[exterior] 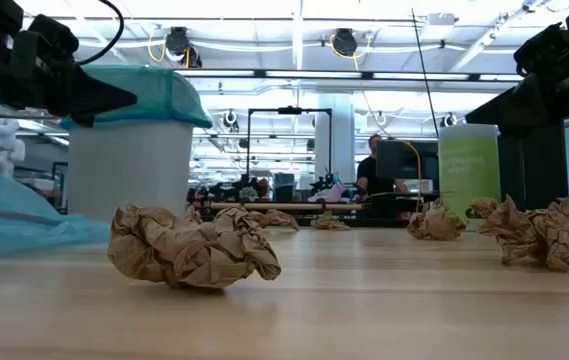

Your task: Place trash/remove bag and relplace

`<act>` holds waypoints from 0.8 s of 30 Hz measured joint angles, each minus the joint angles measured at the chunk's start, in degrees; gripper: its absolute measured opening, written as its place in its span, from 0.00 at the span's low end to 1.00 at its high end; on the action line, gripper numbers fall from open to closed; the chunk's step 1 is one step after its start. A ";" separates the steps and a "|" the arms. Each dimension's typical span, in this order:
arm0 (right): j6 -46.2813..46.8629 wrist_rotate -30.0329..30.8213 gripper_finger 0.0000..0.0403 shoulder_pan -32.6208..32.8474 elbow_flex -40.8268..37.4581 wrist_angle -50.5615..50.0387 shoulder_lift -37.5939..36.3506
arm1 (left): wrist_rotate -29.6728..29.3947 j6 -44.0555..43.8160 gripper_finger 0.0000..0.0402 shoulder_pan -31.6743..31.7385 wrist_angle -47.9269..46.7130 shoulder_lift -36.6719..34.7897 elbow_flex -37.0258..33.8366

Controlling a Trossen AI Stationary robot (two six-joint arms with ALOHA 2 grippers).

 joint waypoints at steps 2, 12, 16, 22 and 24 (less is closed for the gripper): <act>0.00 0.01 0.00 -0.01 0.00 0.01 0.00 | 0.00 -0.01 0.00 0.02 0.00 0.00 0.02; 0.01 0.01 0.00 0.00 0.00 -0.01 0.01 | 0.00 -0.01 0.00 0.02 0.00 0.00 0.01; -0.01 0.01 0.00 0.01 0.00 0.01 -0.01 | 0.00 0.01 0.00 0.02 0.00 -0.02 0.00; -0.01 0.01 0.00 0.00 0.00 0.01 -0.01 | -1.30 0.58 0.00 0.02 0.02 0.00 0.02; 0.00 -0.01 0.00 0.00 0.00 -0.01 0.01 | -2.85 1.13 0.00 0.02 0.09 -0.01 0.02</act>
